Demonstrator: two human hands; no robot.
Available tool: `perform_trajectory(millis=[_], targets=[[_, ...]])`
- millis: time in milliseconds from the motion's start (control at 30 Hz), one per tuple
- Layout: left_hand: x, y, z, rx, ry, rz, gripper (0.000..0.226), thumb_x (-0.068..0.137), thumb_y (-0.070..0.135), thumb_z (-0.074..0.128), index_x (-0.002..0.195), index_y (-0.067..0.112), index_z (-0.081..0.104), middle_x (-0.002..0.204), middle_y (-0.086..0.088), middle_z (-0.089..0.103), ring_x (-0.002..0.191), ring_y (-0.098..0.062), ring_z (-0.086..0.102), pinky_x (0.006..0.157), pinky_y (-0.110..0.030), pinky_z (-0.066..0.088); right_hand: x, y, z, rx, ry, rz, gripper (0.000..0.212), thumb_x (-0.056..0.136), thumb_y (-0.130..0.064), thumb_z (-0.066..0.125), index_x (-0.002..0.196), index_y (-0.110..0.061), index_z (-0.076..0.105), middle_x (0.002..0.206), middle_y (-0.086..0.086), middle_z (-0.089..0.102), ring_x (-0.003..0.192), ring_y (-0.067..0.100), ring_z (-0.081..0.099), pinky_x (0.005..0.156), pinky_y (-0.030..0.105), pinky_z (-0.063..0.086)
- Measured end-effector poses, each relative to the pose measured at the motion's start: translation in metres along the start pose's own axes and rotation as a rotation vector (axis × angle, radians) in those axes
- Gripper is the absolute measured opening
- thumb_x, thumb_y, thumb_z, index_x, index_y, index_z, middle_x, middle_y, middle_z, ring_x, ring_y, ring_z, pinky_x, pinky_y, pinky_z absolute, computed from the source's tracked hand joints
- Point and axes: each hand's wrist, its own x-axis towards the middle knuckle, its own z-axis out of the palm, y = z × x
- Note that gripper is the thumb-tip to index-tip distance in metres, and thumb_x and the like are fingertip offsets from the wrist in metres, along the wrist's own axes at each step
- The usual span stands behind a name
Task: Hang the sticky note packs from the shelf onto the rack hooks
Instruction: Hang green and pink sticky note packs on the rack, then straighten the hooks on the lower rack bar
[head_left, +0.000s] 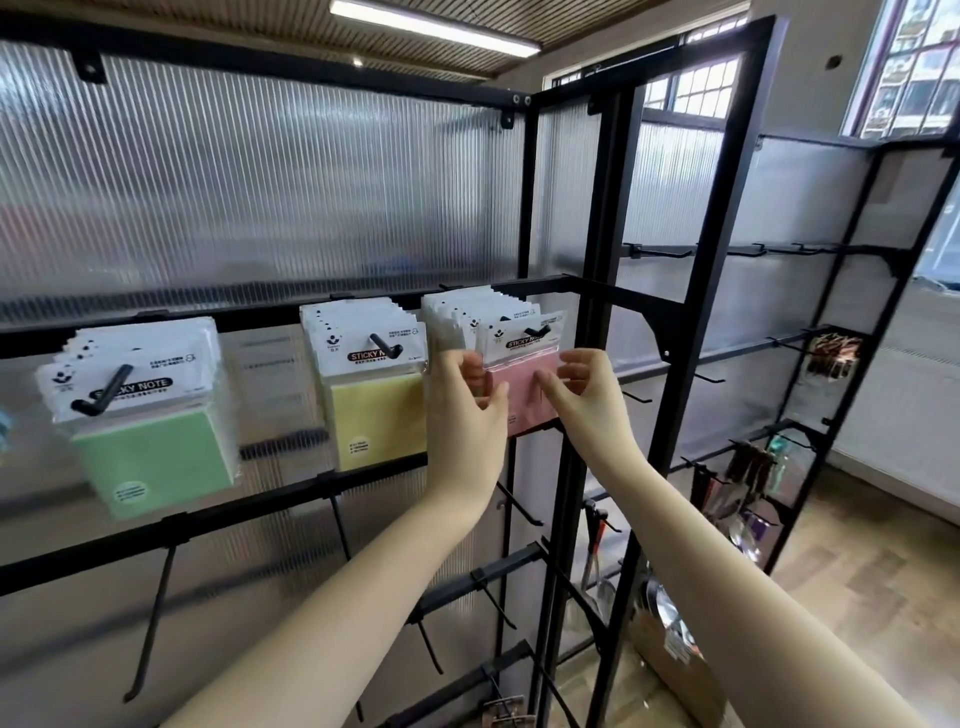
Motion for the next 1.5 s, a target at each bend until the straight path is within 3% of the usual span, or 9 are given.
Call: perform_trajectory(millis=[167, 333, 467, 600, 700, 1033, 1200, 1400, 1500], targets=[[-0.012, -0.005, -0.005, -0.059, -0.044, -0.011, 0.024, 0.091, -0.003, 0.054, 0.103, 0.016, 0.043, 0.108, -0.008, 0.051, 0.083, 0.013, 0.056, 0.075, -0.004, 0.043, -0.006, 0.012, 0.004, -0.05, -0.041, 0.047, 0.035, 0.091, -0.03, 0.063, 0.116, -0.008, 0.052, 0.105, 0.001, 0.059, 0.094, 0.011, 0.056, 0.071, 0.014, 0.042], [-0.03, -0.015, -0.019, 0.013, -0.134, -0.036, 0.022, 0.093, 0.0, 0.049, 0.114, 0.005, 0.044, 0.109, -0.009, 0.054, 0.095, -0.01, 0.055, 0.08, -0.005, 0.042, -0.027, 0.03, 0.008, -0.111, -0.039, 0.212, 0.038, 0.09, -0.043, 0.062, 0.106, -0.009, 0.054, 0.094, 0.001, 0.062, 0.087, 0.017, 0.061, 0.075, 0.03, 0.049], [-0.047, -0.025, -0.042, 0.179, -0.293, -0.103, 0.016, 0.095, 0.005, 0.049, 0.11, 0.009, 0.051, 0.103, -0.002, 0.057, 0.094, -0.015, 0.055, 0.081, -0.018, 0.047, -0.05, 0.043, 0.017, -0.178, -0.202, 0.387, 0.026, 0.093, -0.03, 0.058, 0.088, -0.004, 0.06, 0.078, 0.012, 0.066, 0.07, 0.025, 0.063, 0.069, 0.038, 0.052], [-0.058, -0.031, -0.081, 0.345, -0.433, -0.119, 0.013, 0.096, 0.014, 0.049, 0.108, 0.015, 0.055, 0.103, 0.004, 0.058, 0.096, -0.013, 0.056, 0.085, -0.03, 0.049, -0.077, 0.027, 0.04, -0.278, -0.262, 0.238, 0.021, 0.094, -0.022, 0.053, 0.074, -0.017, 0.057, 0.073, 0.004, 0.067, 0.061, 0.017, 0.063, 0.057, 0.027, 0.049], [-0.064, -0.032, -0.126, 0.484, -0.437, -0.101, 0.016, 0.098, 0.021, 0.048, 0.111, 0.019, 0.056, 0.107, 0.006, 0.06, 0.098, -0.013, 0.057, 0.085, -0.034, 0.05, -0.098, -0.002, 0.068, -0.306, -0.295, 0.105, 0.018, 0.093, -0.023, 0.053, 0.076, -0.024, 0.058, 0.07, -0.005, 0.065, 0.066, 0.015, 0.064, 0.063, 0.03, 0.051], [-0.105, -0.034, -0.333, 0.757, -0.178, -0.166, 0.017, 0.094, 0.016, 0.054, 0.108, 0.017, 0.063, 0.103, 0.001, 0.069, 0.096, -0.02, 0.063, 0.078, -0.035, 0.049, -0.22, -0.123, 0.209, -0.344, -0.611, -0.131, 0.019, 0.092, -0.037, 0.049, 0.096, -0.022, 0.06, 0.09, -0.001, 0.067, 0.083, 0.024, 0.061, 0.072, 0.035, 0.05], [-0.148, -0.034, -0.459, 0.793, -0.067, -0.304, 0.014, 0.096, 0.017, 0.052, 0.106, 0.02, 0.061, 0.097, 0.008, 0.064, 0.09, -0.014, 0.063, 0.074, -0.032, 0.051, -0.298, -0.18, 0.283, -0.337, -0.79, -0.224, 0.016, 0.09, -0.031, 0.048, 0.09, -0.017, 0.056, 0.092, 0.005, 0.066, 0.086, 0.032, 0.059, 0.072, 0.037, 0.05], [-0.201, -0.027, -0.586, 0.849, 0.126, -0.486, 0.012, 0.095, 0.017, 0.052, 0.096, 0.026, 0.06, 0.093, 0.006, 0.068, 0.086, -0.012, 0.064, 0.076, -0.036, 0.053, -0.382, -0.229, 0.349, -0.36, -0.947, -0.33, 0.021, 0.093, -0.03, 0.049, 0.079, -0.014, 0.048, 0.074, 0.002, 0.053, 0.073, 0.032, 0.053, 0.063, 0.032, 0.039], [-0.227, -0.024, -0.631, 0.844, 0.209, -0.551, 0.014, 0.092, 0.012, 0.055, 0.091, 0.025, 0.06, 0.089, 0.002, 0.069, 0.083, -0.016, 0.065, 0.078, -0.039, 0.053, -0.419, -0.25, 0.375, -0.29, -1.032, -0.361, 0.022, 0.092, -0.031, 0.05, 0.085, -0.012, 0.058, 0.077, 0.004, 0.061, 0.074, 0.031, 0.059, 0.063, 0.032, 0.043]])
